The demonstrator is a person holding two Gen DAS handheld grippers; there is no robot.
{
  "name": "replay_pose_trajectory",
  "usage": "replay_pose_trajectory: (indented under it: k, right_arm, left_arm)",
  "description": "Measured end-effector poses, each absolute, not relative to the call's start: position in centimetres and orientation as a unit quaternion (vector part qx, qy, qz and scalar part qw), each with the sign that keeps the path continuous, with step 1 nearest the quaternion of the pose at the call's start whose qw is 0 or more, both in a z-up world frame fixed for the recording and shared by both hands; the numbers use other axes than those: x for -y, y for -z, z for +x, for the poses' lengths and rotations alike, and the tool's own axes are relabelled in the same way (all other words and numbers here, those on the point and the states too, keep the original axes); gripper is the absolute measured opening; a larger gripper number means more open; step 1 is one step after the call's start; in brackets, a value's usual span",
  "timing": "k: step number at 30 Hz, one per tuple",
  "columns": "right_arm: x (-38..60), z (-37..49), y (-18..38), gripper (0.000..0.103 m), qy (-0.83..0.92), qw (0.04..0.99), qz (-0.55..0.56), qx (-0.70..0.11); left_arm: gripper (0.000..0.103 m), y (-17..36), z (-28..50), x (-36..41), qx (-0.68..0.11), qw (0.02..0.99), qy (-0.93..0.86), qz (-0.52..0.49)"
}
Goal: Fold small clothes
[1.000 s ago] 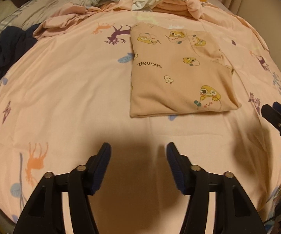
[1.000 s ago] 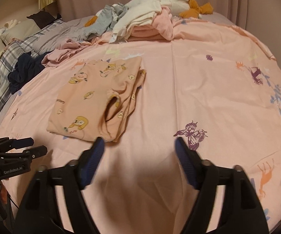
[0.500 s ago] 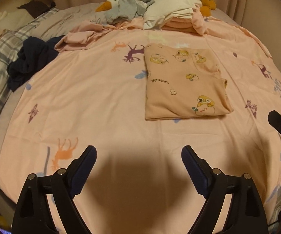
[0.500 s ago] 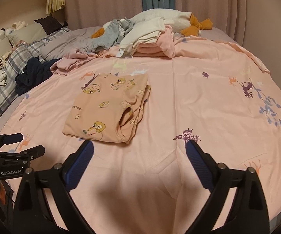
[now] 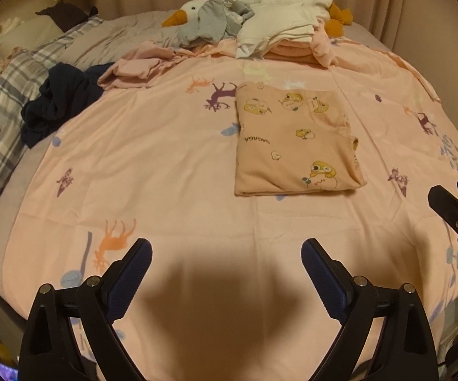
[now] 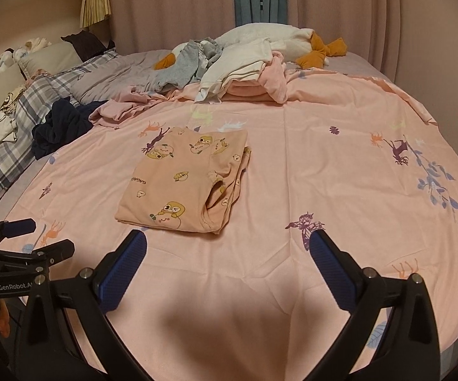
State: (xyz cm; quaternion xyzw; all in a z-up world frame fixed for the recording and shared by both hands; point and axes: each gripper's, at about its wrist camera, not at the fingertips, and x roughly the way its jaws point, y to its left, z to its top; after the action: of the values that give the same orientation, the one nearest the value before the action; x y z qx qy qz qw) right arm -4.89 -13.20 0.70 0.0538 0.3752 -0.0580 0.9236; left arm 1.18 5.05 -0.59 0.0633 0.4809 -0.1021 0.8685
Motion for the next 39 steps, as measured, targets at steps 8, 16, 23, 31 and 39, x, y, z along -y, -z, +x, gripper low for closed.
replay_pose_trajectory:
  k: [8, 16, 23, 31, 39]
  right_arm:
    - [13.01, -5.21, -1.13, 0.103, 0.059, 0.922, 0.055, -0.379]
    - [12.78, -5.32, -1.0, 0.103, 0.055, 0.92, 0.054, -0.384]
    - [12.87, -5.2, -0.88, 0.103, 0.058, 0.918, 0.058, -0.388]
    - [12.92, -5.11, -0.65, 0.103, 0.056, 0.917, 0.057, -0.39]
    - [12.99, -5.03, -0.52, 0.103, 0.056, 0.916, 0.058, -0.392]
  left_arm:
    - [0.096, 0.27, 0.88, -5.05, -0.479, 0.869, 0.106, 0.056]
    - [0.097, 0.02, 0.76, -5.13, -0.478, 0.87, 0.104, 0.058]
    - [0.097, 0.06, 0.9, -5.1, -0.48, 0.869, 0.102, 0.063]
    - [0.097, 0.01, 0.96, -4.95, -0.48, 0.869, 0.1, 0.064]
    - [0.097, -0.07, 1.07, -4.8, -0.48, 0.869, 0.1, 0.066]
